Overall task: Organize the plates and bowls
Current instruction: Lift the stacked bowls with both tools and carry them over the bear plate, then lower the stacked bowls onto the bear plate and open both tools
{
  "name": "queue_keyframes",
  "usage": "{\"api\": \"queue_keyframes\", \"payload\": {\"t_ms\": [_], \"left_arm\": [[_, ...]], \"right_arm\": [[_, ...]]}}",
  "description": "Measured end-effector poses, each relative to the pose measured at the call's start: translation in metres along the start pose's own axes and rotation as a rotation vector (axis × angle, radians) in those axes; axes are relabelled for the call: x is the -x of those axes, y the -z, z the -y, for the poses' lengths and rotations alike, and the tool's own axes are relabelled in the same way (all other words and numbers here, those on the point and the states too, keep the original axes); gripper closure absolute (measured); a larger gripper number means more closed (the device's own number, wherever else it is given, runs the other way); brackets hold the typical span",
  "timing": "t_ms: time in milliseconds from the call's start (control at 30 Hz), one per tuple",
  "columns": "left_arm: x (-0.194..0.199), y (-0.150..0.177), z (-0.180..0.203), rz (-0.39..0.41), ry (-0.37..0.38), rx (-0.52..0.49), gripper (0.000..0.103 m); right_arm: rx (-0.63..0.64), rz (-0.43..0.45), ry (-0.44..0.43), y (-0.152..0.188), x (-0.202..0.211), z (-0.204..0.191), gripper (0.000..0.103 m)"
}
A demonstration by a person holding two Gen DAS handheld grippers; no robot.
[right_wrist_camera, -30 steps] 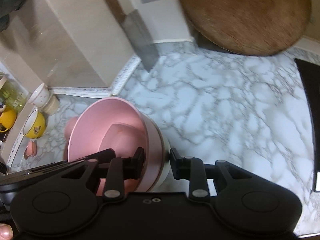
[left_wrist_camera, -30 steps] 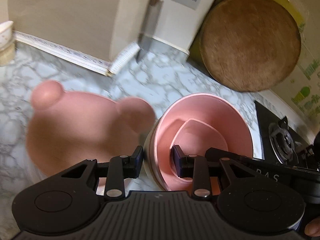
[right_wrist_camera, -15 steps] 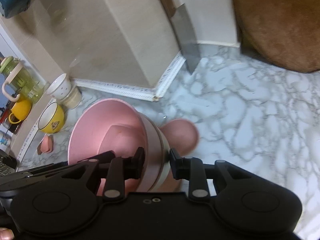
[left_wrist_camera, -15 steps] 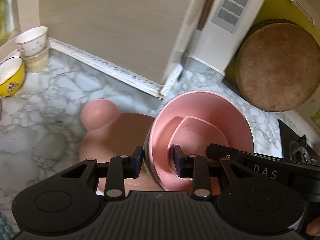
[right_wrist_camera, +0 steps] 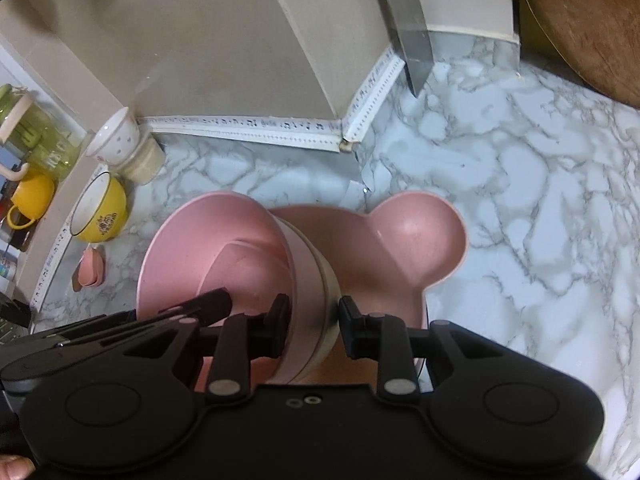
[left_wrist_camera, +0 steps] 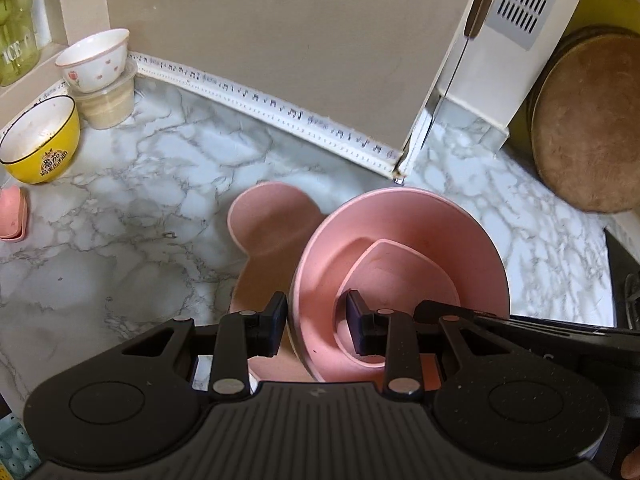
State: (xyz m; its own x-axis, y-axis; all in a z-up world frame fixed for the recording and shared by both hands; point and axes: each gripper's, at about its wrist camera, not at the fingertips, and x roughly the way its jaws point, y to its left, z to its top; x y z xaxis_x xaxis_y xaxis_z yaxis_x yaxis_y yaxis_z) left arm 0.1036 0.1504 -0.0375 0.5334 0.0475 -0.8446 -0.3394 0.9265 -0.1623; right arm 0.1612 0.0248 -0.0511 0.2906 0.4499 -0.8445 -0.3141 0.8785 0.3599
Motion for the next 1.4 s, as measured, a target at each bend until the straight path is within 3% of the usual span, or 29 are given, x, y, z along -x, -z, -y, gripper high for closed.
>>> {"api": "queue_keyframes", "payload": {"t_ms": [867,1400], "left_arm": [[-0.029,-0.001,0.009,-0.037,0.026,-0.070,0.072],[-0.011,0.002,0.007,0.012,0.024,-0.069,0.072]], "right_arm": [[-0.098,-0.013,0.017,0.003,-0.012,0.017,0.074],[-0.047,0.072,0.001,0.011,0.018,0.012,0.065]]}}
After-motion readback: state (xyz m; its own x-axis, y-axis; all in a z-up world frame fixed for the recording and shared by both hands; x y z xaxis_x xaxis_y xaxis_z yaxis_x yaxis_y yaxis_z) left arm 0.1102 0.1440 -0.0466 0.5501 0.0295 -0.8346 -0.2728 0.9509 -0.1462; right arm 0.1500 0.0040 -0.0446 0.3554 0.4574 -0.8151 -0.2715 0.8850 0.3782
